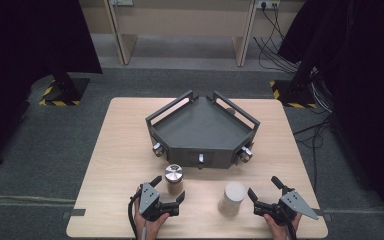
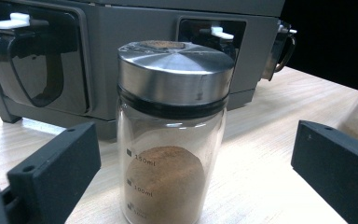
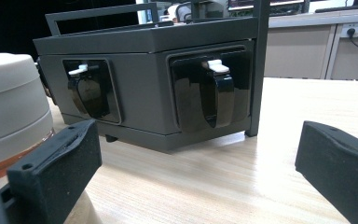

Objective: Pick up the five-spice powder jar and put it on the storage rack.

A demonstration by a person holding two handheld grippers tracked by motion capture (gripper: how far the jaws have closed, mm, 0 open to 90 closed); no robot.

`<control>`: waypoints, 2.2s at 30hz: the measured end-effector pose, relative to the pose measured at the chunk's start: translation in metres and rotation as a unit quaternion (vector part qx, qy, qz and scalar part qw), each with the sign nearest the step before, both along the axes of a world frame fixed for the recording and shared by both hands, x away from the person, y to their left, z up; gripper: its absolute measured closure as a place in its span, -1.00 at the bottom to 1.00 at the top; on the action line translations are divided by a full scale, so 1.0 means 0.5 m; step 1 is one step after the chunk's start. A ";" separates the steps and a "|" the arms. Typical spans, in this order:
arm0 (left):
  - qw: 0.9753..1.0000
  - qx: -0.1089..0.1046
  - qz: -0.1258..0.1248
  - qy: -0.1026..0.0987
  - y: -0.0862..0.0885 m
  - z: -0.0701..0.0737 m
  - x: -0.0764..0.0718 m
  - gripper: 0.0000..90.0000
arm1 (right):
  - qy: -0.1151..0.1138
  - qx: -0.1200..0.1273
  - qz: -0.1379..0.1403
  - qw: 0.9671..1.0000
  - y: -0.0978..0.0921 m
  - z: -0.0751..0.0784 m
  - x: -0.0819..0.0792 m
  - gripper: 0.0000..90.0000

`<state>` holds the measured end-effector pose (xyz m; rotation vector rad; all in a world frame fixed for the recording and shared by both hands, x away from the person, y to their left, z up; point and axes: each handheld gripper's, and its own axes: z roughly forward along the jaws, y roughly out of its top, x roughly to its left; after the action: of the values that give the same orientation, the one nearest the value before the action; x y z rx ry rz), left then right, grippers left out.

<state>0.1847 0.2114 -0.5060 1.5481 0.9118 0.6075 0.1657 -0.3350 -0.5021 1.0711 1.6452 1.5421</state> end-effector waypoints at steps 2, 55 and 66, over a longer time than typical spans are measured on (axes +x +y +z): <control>1.000 0.000 0.000 0.000 0.000 0.000 0.000 -0.99 | 0.000 0.000 0.000 1.000 0.000 0.000 0.000 -0.99; 1.000 -0.010 0.000 0.004 0.004 0.000 0.013 -0.99 | 0.002 0.001 0.000 1.000 0.000 0.000 0.000 -0.99; 1.000 -0.008 0.000 0.007 0.005 0.002 0.020 -0.99 | 0.001 0.002 -0.001 1.000 0.000 0.000 -0.001 -0.99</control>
<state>0.1947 0.2137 -0.5048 1.5406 0.9250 0.5885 0.1653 -0.3352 -0.5021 1.0762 1.6432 1.5435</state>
